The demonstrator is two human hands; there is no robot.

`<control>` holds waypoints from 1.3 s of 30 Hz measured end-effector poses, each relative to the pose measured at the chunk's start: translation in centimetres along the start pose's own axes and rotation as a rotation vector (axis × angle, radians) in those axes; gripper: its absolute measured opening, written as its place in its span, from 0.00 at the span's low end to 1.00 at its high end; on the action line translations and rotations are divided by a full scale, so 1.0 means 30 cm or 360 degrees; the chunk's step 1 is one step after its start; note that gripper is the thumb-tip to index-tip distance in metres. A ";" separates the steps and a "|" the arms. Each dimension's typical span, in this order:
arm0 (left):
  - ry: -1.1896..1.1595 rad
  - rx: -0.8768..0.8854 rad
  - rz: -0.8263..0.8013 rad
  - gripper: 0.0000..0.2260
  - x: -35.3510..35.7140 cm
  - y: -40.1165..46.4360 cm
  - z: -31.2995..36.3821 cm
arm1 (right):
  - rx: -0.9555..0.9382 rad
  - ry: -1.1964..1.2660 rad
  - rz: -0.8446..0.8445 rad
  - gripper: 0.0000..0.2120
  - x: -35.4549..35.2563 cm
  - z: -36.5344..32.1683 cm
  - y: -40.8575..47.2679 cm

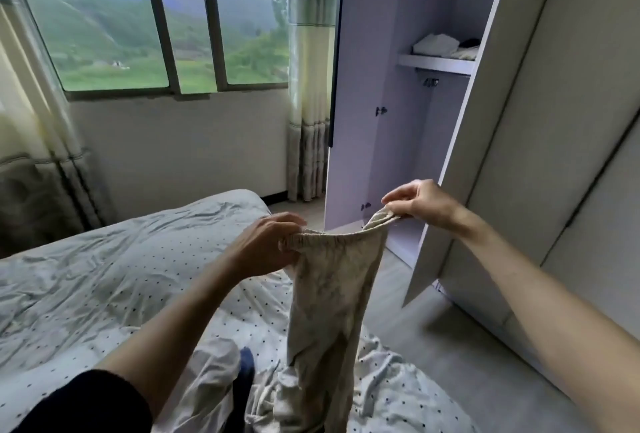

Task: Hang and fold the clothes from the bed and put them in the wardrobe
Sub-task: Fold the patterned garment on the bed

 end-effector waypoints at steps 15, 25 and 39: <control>-0.0064 -0.0556 -0.0366 0.08 0.007 -0.119 -0.173 | -0.0025 -0.0698 -0.0079 0.09 0.124 0.098 -0.019; 0.0199 -0.0437 0.0733 0.06 -0.275 -0.040 -0.101 | -0.0284 0.0166 0.0688 0.04 0.049 -0.047 0.081; 0.0529 -0.0887 -0.0365 0.10 0.030 -0.451 -0.309 | 0.0091 0.0467 -0.0652 0.09 0.493 0.157 -0.148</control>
Point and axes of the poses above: each hand's wrist, its own y-axis towards the middle knuckle, its own x-axis out of the palm, z = x × y, the point moved 5 cm from there along y, towards the middle knuckle, and after that the axes turned 11 degrees about -x, right-handed, at the moved point
